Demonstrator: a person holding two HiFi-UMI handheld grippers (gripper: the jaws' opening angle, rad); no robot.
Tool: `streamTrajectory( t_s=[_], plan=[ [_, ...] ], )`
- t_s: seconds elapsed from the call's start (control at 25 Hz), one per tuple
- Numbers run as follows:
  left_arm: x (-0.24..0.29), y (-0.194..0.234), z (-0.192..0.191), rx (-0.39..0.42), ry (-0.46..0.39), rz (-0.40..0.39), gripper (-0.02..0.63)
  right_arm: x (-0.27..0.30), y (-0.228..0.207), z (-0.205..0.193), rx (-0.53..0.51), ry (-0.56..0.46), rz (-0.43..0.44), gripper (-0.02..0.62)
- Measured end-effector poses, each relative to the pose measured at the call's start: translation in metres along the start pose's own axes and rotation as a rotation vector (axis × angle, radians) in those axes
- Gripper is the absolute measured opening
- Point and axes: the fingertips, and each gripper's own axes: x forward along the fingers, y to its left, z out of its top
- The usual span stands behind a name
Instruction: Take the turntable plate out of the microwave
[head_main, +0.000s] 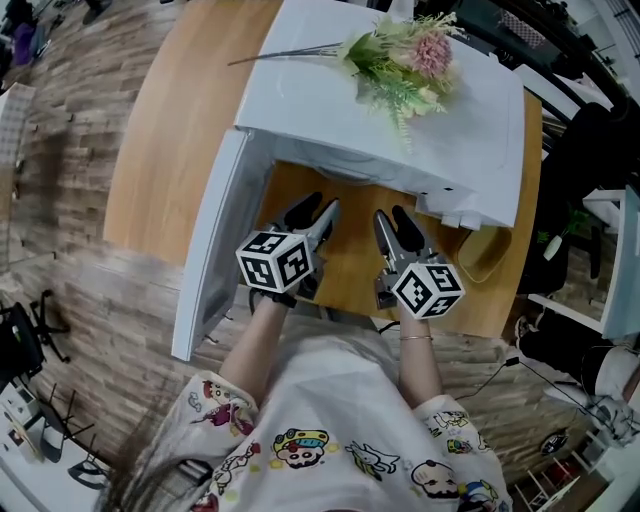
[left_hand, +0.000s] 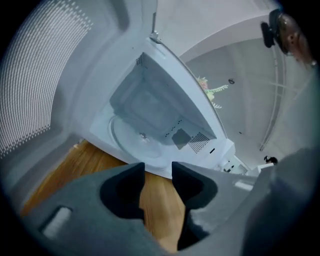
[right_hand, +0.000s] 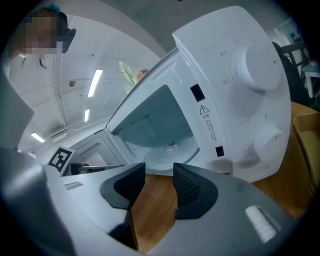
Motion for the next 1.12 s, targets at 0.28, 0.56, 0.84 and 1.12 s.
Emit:
streamTrajectory(
  t_s=[0.28,0.56,0.84,1.12],
  plan=[
    [0.02,0.014,-0.013,-0.147,-0.016,-0.011,0.164,0.008,-0.012,-0.018,0.079,0.017,-0.004,0.172],
    [0.038,0.023,-0.015,-0.241,-0.057,-0.047,0.164,0.002,-0.015,-0.028,0.104,0.028,-0.006,0.17],
    [0.055,0.034,-0.012,-0.339,-0.093,-0.05,0.163,-0.003,-0.016,-0.034,0.12,0.034,-0.004,0.169],
    [0.064,0.039,-0.008,-0.413,-0.132,-0.051,0.13,-0.007,-0.018,-0.039,0.125,0.045,-0.005,0.167]
  ],
)
